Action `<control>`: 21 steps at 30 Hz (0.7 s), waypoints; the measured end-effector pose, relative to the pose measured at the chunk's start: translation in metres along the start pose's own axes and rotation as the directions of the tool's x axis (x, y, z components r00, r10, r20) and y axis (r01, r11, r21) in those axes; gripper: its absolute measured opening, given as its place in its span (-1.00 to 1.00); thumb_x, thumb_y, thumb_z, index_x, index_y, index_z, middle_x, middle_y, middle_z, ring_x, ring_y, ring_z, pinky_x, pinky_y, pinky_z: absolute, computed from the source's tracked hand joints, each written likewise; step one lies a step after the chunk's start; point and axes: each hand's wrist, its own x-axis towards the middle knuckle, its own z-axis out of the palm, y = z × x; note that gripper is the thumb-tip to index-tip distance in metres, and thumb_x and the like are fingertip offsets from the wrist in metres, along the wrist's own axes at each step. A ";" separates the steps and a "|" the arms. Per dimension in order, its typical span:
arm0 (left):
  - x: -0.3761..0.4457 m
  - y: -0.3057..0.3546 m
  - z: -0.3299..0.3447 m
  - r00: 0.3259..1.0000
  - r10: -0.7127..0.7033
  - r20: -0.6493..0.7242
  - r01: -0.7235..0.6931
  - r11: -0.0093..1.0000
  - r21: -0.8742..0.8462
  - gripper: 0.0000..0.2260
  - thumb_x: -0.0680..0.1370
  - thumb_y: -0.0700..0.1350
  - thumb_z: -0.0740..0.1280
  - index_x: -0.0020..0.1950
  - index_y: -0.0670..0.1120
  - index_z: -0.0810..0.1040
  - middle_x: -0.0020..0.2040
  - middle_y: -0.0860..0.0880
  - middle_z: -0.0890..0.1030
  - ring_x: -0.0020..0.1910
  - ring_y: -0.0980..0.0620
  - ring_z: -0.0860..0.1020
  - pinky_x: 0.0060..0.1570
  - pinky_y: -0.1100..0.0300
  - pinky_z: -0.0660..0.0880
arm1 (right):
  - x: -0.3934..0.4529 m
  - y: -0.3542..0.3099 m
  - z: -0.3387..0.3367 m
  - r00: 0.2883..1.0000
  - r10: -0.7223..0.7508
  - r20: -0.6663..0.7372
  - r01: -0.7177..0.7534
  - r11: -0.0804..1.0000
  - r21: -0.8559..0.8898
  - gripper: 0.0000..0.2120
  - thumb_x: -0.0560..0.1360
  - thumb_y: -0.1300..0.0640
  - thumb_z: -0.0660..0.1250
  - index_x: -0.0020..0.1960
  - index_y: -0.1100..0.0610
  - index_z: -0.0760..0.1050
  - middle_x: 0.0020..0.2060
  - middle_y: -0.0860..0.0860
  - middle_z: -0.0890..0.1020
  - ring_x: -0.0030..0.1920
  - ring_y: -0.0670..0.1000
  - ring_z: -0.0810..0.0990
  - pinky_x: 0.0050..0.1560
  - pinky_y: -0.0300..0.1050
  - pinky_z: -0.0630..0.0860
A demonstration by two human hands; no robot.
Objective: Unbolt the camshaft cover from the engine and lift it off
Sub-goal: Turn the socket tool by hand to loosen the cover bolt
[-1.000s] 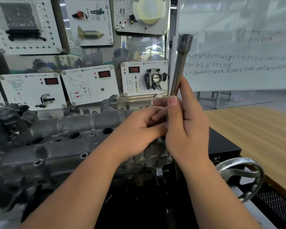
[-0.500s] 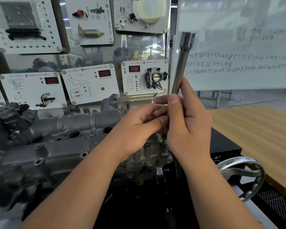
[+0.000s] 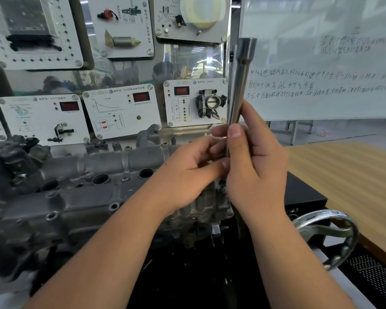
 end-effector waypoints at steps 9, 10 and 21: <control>0.000 -0.001 0.001 0.997 0.000 -0.077 0.003 0.999 0.041 -0.72 0.43 0.07 0.48 0.12 0.11 0.60 -0.06 -0.08 0.74 -0.05 -0.24 0.69 0.09 -0.29 0.60 | 0.002 0.001 -0.002 1.000 -0.005 0.019 0.006 1.000 -0.026 -0.64 0.65 0.01 0.21 0.38 0.12 0.51 -0.17 -0.10 0.66 -0.16 0.01 0.69 -0.13 0.08 0.64; 0.000 -0.001 0.002 0.996 0.001 -0.086 0.002 0.999 0.036 -0.72 0.42 0.06 0.48 0.11 0.09 0.59 -0.06 -0.08 0.73 -0.09 -0.25 0.67 0.08 -0.30 0.59 | 0.002 0.002 -0.002 1.000 -0.004 0.025 0.005 1.000 -0.030 -0.64 0.67 0.01 0.19 0.38 0.13 0.51 -0.18 -0.10 0.66 -0.17 0.00 0.69 -0.15 0.06 0.64; 0.000 0.005 -0.010 0.994 -0.051 0.098 0.055 0.998 -0.034 -0.74 0.61 -0.23 0.39 0.29 -0.09 0.59 0.13 -0.18 0.70 0.18 -0.10 0.67 0.26 0.02 0.59 | 0.000 0.001 -0.002 0.994 -0.102 0.045 0.102 0.995 -0.007 -0.56 0.63 -0.04 0.26 0.47 0.08 0.40 -0.08 -0.13 0.65 -0.20 0.02 0.67 -0.17 0.01 0.64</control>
